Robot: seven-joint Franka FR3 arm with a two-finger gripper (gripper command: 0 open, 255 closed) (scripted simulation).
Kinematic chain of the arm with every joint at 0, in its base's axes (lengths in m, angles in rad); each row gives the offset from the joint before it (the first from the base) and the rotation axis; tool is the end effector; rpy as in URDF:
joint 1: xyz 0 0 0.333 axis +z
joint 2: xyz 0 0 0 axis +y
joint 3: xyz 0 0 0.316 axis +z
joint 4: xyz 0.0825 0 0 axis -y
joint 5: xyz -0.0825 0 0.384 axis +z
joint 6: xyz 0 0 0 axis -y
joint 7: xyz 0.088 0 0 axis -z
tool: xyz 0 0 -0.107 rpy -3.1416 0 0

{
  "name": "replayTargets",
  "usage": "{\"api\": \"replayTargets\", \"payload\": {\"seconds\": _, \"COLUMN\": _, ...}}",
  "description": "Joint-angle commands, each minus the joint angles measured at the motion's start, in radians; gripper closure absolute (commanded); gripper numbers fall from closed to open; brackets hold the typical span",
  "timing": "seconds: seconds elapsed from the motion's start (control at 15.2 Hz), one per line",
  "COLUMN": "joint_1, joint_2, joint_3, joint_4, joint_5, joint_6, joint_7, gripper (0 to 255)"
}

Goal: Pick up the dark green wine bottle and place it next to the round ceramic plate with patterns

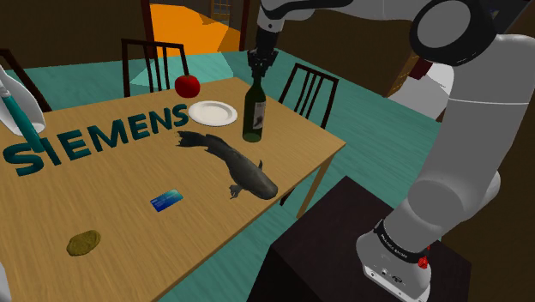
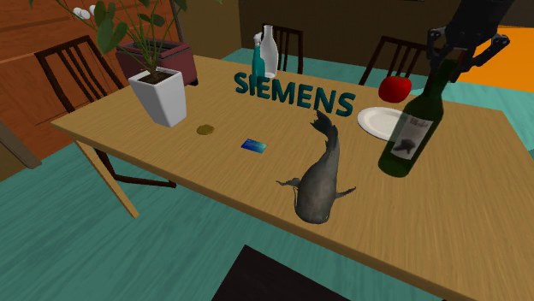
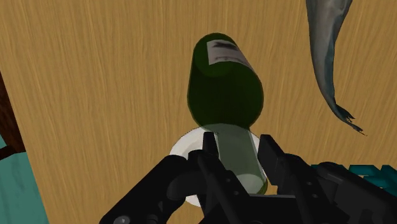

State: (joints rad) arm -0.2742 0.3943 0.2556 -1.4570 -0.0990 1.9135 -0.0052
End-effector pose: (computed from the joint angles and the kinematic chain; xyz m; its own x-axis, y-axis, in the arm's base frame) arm 0.6811 -0.0461 0.4716 0.9972 -0.0061 0.0750 -0.0060 -1.0000 -0.0014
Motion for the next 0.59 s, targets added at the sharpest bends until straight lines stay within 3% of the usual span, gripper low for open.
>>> {"api": "replayTargets", "payload": {"seconds": 0.0, "joint_1": 0.0, "joint_2": 0.0, "joint_3": 0.0, "joint_4": 0.0, "joint_5": 0.0, "joint_6": 0.001, "joint_7": 0.0, "gripper": 255}}
{"api": "replayTargets", "payload": {"seconds": 0.13, "joint_1": 0.0, "joint_2": 0.0, "joint_3": 0.0, "joint_4": 0.0, "joint_5": 0.0, "joint_6": 0.001, "joint_7": 0.0, "gripper": 255}}
{"api": "replayTargets", "payload": {"seconds": 0.2, "joint_1": 0.0, "joint_2": 0.0, "joint_3": 0.0, "joint_4": 0.0, "joint_5": 0.0, "joint_6": 0.001, "joint_7": 0.0, "gripper": 0}}
{"api": "replayTargets", "payload": {"seconds": 0.53, "joint_1": 0.0, "joint_2": 0.0, "joint_3": 0.0, "joint_4": 0.0, "joint_5": 0.0, "joint_6": 0.001, "joint_7": 0.0, "gripper": 0}}
